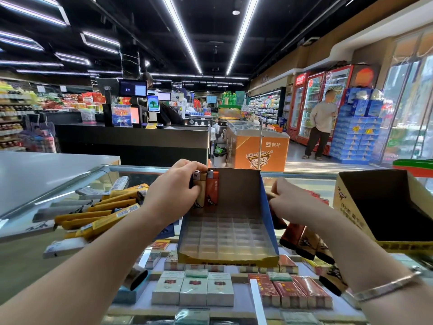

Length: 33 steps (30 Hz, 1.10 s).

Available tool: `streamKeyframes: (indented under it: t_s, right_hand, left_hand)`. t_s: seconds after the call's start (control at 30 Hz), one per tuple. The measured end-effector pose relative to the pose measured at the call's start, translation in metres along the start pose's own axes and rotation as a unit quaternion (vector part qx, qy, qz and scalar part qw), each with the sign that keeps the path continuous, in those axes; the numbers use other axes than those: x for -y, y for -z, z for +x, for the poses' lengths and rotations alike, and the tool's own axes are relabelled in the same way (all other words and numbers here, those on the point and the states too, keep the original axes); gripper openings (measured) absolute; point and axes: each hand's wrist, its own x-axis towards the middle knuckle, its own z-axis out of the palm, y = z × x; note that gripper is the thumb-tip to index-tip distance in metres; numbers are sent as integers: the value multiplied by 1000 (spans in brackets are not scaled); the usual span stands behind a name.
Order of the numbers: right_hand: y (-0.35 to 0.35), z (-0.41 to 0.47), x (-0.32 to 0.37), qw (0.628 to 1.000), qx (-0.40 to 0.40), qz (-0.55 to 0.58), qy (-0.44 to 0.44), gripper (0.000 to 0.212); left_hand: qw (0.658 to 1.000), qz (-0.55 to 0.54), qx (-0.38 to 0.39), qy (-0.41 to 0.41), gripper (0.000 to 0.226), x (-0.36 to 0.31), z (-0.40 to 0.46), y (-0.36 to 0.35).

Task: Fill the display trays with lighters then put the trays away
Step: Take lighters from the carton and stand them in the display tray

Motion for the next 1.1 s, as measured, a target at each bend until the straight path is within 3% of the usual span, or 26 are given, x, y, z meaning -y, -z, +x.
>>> streamKeyframes:
  t_s: [0.13,0.23,0.3,0.43,0.67,0.77,0.97,1.1]
  right_hand:
    - [-8,-1,-1,996,20,-76,33,35]
    - [-6,-2,-1,998,34,-49,31,37]
    - [-4,-3,1,998,67,3,8,36]
    - [-4,-5,5,994,105,-10,-10,19]
    - [6,-4,0,999,15,-10,-28,16]
    - [4,-4,0,997,17,-67,-26,10]
    - [-11,-6,1,985,24,-170,1,20]
    - [-11,-6,2,990,31,-138,-14,17]
  left_hand:
    - [1000,-5,1,0,37,0,0,0]
    - [1000,-5,-1,1,36,-1,0,0]
    - [1000,-8,-3,2,36,-1,0,0]
    - [1000,-7,-4,1,36,0,0,0]
    - [1000,-6,-3,2,36,0,-1,0]
    - [1000,-4,-5,0,36,1,0,0]
    - [1000,-5,-9,-6,36,2,0,-1]
    - [1000,-9,-8,-5,35,2,-1,-1]
